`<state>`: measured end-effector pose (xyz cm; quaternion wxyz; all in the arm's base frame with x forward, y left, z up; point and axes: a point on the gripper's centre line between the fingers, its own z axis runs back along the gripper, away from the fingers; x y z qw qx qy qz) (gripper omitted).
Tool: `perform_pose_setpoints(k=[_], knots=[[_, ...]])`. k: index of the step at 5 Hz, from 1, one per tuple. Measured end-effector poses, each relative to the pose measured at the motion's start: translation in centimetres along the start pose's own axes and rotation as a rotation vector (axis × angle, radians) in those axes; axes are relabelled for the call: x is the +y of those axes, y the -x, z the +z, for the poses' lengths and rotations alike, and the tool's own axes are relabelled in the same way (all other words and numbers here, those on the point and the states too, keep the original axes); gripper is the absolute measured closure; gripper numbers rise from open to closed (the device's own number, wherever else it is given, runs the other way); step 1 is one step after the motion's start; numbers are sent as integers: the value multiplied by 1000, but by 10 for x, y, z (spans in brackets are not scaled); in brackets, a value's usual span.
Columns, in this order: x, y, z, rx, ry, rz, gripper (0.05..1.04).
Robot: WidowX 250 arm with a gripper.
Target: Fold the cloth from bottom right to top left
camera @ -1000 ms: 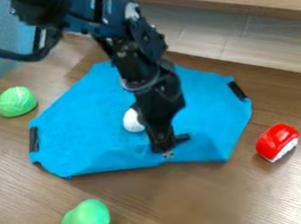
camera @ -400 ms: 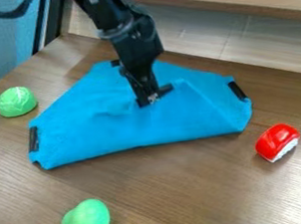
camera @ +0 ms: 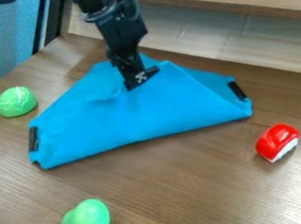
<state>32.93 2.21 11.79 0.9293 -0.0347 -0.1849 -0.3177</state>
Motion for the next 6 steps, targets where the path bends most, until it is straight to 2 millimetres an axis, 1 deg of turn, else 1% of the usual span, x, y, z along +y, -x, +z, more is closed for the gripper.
perform_pose_setpoints(k=[1, 2, 4, 6], knots=[[16, 3, 1, -4, -2, 36, 1028], [26, 3, 2, -6, -7, 48, 1028], [52, 1, -2, 3, -2, 81, 1028], [78, 5, -7, 12, -3, 128, 1028]])
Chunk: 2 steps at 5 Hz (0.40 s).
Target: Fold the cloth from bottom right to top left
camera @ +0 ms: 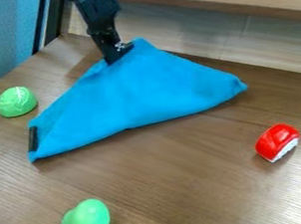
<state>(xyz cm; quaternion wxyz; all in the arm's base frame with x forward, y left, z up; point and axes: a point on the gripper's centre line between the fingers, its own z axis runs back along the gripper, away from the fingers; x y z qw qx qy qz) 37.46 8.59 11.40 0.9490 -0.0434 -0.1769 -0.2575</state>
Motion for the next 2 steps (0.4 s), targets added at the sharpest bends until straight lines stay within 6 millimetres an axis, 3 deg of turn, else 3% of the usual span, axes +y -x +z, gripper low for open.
perform_pose_setpoints(k=[2], knots=[[19, 5, -4, 16, -1, 38, 1028]])
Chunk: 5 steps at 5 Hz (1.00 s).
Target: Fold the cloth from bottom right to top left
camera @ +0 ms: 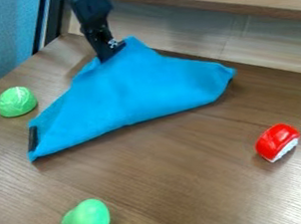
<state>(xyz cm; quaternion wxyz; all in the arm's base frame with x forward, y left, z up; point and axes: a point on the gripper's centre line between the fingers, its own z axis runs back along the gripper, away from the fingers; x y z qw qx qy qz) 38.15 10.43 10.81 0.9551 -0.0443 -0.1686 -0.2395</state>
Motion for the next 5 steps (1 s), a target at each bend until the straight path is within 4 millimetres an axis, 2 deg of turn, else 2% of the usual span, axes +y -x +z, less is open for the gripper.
perform_pose_setpoints(k=[1, 2, 3, 4, 5], knots=[[9, 1, 1, -1, -9, 11, 1029], [15, 9, -8, 20, 10, 31, 997], [15, 10, -10, 35, 18, 26, 855], [15, 12, -15, 45, 30, 27, 589], [15, 12, -15, 44, 27, 25, 251]])
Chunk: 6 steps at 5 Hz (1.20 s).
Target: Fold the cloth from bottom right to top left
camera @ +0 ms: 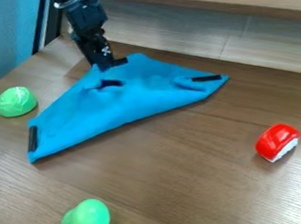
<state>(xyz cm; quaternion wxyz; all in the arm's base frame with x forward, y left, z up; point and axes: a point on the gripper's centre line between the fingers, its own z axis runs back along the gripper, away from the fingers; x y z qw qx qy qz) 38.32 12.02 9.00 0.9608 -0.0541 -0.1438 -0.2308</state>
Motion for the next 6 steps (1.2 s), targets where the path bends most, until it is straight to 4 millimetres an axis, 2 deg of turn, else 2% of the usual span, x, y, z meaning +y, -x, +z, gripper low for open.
perform_pose_setpoints(k=[1, 3, 6], knots=[[0, 0, -1, 1, 0, -3, 86], [-15, -7, -4, 17, 34, -32, 82], [-64, -21, 8, 38, 119, 29, 82]])
